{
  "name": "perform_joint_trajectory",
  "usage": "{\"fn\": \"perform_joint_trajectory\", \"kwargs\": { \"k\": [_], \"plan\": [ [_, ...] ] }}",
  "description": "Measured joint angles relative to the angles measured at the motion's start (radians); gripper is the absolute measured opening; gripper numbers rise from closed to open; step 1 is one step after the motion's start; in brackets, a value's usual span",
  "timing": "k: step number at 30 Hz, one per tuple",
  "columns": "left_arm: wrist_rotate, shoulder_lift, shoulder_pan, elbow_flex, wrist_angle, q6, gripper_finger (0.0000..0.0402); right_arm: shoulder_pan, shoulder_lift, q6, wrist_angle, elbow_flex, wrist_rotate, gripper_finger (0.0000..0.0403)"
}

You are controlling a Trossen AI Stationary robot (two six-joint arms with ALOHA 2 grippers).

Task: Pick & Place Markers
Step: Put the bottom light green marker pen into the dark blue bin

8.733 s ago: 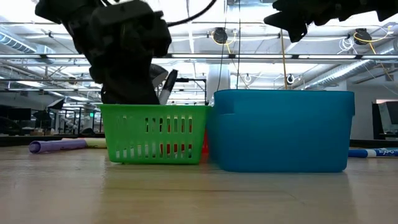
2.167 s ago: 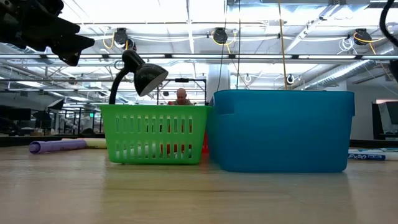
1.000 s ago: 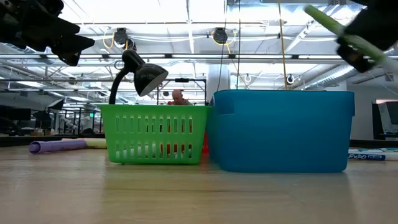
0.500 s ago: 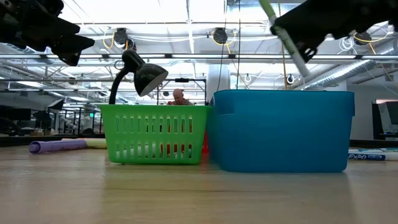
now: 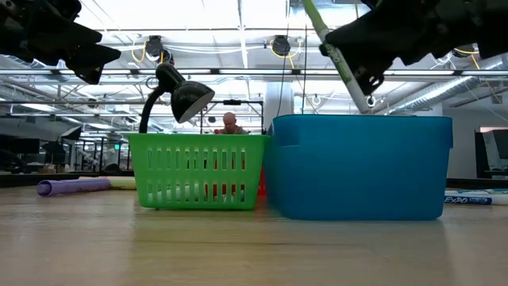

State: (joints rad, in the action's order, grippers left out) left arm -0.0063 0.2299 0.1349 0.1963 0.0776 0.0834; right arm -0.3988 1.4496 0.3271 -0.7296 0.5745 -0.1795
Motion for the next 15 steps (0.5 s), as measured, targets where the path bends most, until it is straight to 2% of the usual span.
{"fn": "perform_joint_trajectory", "kwargs": {
  "k": [4,7,12,15],
  "plan": [
    [0.000,0.000,0.000,0.000,0.000,0.000,0.0198,0.000,0.037,-0.009,0.046,0.052,-0.001,0.0017],
    [0.000,0.000,0.000,0.000,-0.001,0.000,0.0198,0.000,0.057,0.021,0.167,0.108,-0.016,0.0017],
    [0.000,0.000,0.000,0.000,-0.002,0.000,0.0198,-0.001,0.067,0.211,0.518,0.207,-0.187,0.0017],
    [0.000,0.000,0.000,0.000,-0.002,0.000,0.0198,0.005,0.066,0.318,0.586,0.223,-0.211,0.0022]
  ]
}}
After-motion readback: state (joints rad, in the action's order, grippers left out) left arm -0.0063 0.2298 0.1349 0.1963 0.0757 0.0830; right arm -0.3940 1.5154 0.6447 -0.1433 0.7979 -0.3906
